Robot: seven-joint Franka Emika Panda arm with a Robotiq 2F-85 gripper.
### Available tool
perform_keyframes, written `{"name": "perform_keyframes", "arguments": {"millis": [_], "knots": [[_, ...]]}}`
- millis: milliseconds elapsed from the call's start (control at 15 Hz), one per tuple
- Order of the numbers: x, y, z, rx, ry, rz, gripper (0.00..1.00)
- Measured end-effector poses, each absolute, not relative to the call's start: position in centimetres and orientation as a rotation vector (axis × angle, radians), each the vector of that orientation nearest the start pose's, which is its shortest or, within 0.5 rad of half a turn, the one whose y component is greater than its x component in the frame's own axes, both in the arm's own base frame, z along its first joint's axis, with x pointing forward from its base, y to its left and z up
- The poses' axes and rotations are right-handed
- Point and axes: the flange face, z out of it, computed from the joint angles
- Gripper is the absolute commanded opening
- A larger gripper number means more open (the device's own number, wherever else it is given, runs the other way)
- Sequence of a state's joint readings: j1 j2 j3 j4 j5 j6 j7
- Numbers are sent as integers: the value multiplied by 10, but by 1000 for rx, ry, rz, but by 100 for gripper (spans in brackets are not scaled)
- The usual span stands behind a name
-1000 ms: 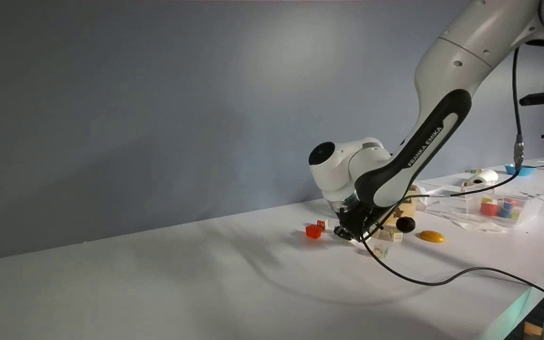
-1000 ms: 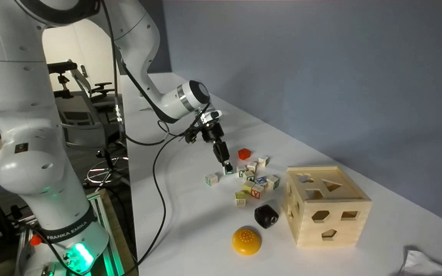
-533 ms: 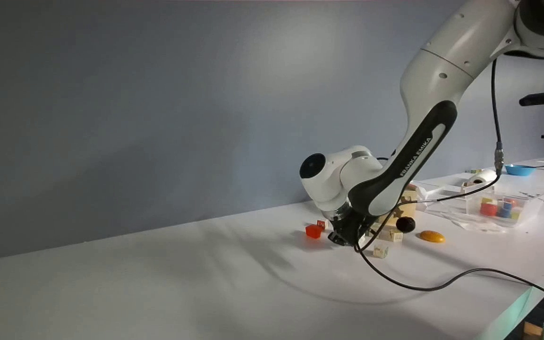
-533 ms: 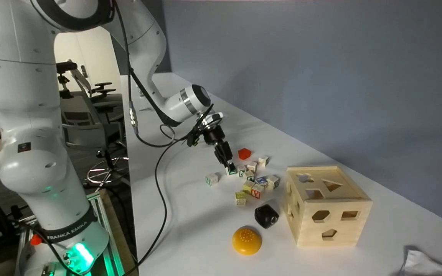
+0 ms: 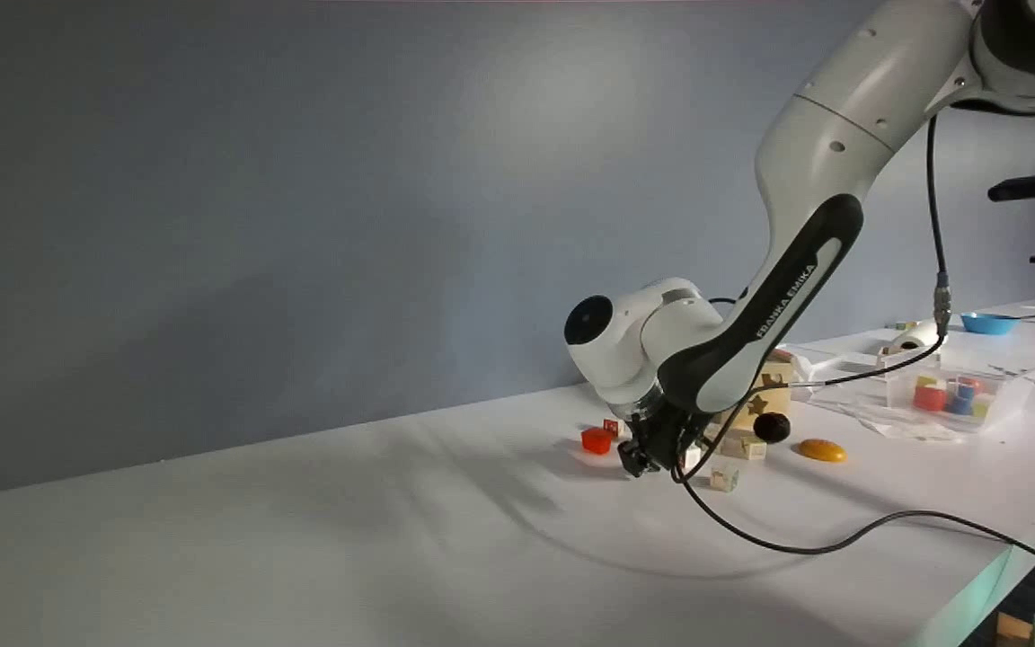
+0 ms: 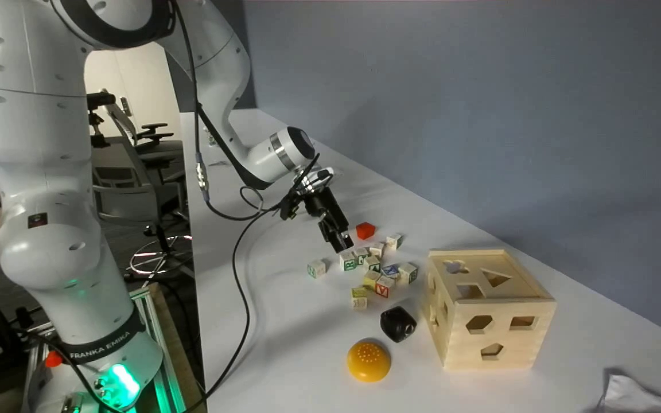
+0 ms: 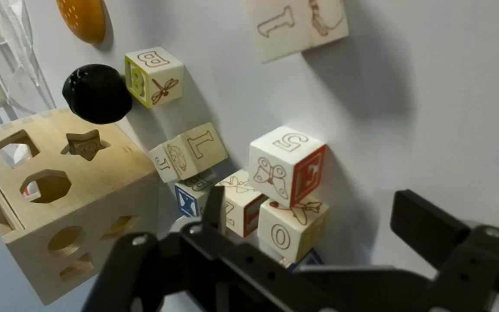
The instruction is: Move two wooden squares to the left.
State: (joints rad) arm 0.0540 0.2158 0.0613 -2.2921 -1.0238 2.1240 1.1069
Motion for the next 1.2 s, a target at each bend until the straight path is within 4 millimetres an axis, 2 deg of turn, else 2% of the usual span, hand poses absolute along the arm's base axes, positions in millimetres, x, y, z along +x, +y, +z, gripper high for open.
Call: {"name": "perform_keyframes", "arguments": {"millis": [267,400,533,733,933,1067,1200], "knots": [[502,23,246,2338,-303,174,100],[501,27,255,2381,-331,181,100],[497,32,276,2466,-392,219,100],[480,28,323,2569,-500,339,100],[456,5,364,2638,-621,487,100],[439,-22,382,2699,-689,584,100],[421,-57,391,2774,-745,669,100]]}}
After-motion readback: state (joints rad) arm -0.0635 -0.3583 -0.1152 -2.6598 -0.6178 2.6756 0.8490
